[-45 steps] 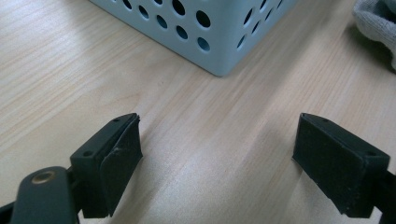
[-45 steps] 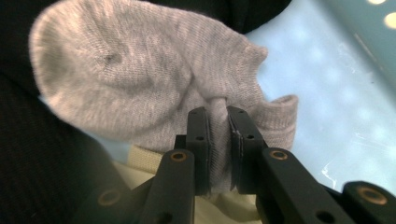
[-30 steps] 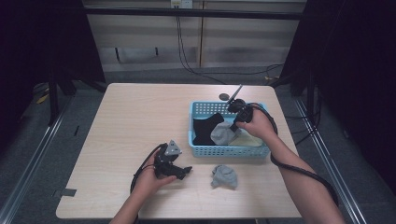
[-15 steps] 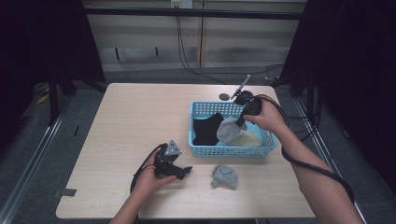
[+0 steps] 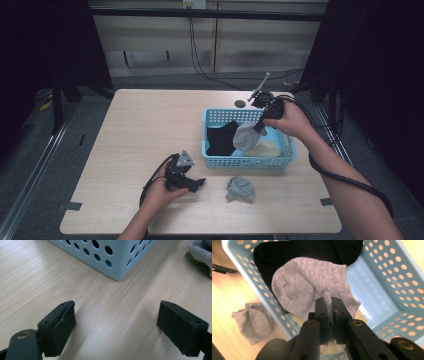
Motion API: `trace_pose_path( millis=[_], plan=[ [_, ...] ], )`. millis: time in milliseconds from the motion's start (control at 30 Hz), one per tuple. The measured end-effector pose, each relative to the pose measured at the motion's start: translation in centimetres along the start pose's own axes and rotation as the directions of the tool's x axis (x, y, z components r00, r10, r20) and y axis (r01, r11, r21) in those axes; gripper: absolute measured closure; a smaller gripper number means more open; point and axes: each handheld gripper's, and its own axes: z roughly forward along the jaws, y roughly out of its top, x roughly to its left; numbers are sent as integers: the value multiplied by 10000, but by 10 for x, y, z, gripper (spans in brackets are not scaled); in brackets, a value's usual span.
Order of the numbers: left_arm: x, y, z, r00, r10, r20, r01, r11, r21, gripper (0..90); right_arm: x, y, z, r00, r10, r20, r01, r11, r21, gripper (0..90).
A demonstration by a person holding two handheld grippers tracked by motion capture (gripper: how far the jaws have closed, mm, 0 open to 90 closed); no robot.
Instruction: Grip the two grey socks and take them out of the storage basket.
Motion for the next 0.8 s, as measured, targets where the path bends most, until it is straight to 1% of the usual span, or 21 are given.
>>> trace_pose_path(
  millis=[67,233,267,300,367,400,433,467,533,600,633,667,700,733,800],
  plan=[
    [0,0,0,10000,-2,-1,2,10000,-1,145,2,1,-5,9999,-103,33,103,9999,86,849],
    [0,0,0,10000,-2,0,2,10000,-1,145,9,0,-14,9996,-281,69,280,9996,85,849],
    [0,0,0,10000,7,10,-7,10000,27,145,10,-1,-16,9993,-377,18,377,9993,-6,849],
    [0,0,0,10000,10,7,-10,10000,29,145,12,-2,-18,9992,-400,49,400,9992,40,849],
    [0,0,0,10000,0,1,0,10000,-1,145,14,-4,-22,9987,-501,41,501,9987,-48,849],
    [0,0,0,10000,-1,-1,1,10000,-1,145,15,-4,-24,9989,-475,-13,475,9989,-9,849],
    [0,0,0,10000,1,0,-1,10000,-1,145,16,-6,-26,9982,-601,-8,601,9981,-94,849],
    [0,0,0,10000,0,-1,0,10000,-3,145,18,-7,-28,9984,-569,-43,569,9983,-96,849],
    [0,0,0,10000,-3,0,3,10000,-2,145,19,-10,-32,9976,-683,-99,681,9974,-217,849],
    [0,0,0,10000,-3,0,3,10000,-4,145,23,-13,-35,9977,-659,-179,652,9973,-331,849],
    [0,0,0,10000,-1,1,1,10000,-1,145,23,-15,-36,9968,-778,-191,770,9963,-387,849],
    [0,0,0,10000,-4,1,4,10000,-3,145,25,-17,-37,9968,-762,-224,752,9963,-416,849],
    [0,0,0,10000,-1,-1,1,10000,-2,145,26,-19,-38,9960,-858,-248,845,9952,-498,849],
    [0,0,0,10000,-3,0,3,10000,-3,145,28,-21,-40,9967,-761,-275,747,9961,-473,849],
    [0,0,0,10000,3,-4,-3,10000,-8,145,31,-25,-43,9954,-909,-311,890,9944,-575,849]
  ],
)
